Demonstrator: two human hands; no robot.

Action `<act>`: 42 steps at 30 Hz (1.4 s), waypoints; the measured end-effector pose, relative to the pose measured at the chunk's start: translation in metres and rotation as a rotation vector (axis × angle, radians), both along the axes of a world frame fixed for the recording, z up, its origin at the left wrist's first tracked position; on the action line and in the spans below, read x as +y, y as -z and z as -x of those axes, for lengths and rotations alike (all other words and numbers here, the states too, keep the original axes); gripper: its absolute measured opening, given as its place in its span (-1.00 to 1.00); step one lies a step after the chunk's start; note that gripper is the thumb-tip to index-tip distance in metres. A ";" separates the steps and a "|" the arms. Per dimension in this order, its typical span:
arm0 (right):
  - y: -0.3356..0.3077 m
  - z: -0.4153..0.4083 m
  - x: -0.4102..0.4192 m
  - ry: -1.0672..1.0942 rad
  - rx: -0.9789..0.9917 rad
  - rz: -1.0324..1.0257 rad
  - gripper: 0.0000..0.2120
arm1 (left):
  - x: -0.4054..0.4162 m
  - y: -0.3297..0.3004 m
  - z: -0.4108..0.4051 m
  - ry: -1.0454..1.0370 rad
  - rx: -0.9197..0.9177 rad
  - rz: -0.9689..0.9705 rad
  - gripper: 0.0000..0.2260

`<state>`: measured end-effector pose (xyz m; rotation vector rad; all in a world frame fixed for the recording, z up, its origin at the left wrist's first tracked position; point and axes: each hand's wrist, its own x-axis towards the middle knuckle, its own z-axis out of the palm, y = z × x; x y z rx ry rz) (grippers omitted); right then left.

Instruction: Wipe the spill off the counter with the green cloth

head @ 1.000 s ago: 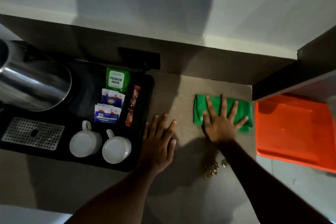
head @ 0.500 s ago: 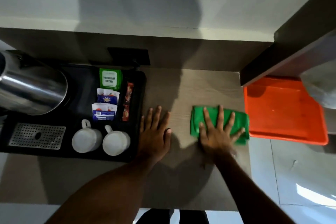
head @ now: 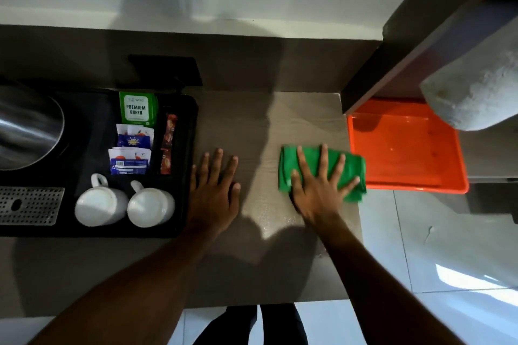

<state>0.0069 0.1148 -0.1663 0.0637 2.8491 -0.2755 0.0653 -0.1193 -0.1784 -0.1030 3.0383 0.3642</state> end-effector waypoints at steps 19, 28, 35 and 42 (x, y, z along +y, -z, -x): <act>-0.001 -0.036 -0.041 -0.132 0.032 0.006 -0.44 | 0.004 -0.001 -0.005 -0.018 0.067 -0.002 -0.47; -0.003 -0.183 0.041 -0.084 -0.075 -0.062 -0.46 | 0.005 -0.003 -0.004 -0.019 0.054 -0.011 -0.47; 0.001 0.018 -0.040 -0.045 -0.051 0.052 -0.46 | 0.004 0.006 -0.002 -0.013 0.062 -0.002 -0.46; -0.025 -0.130 -0.013 -0.179 -0.147 -0.006 -0.43 | 0.010 -0.019 -0.010 -0.041 -0.045 -0.027 -0.47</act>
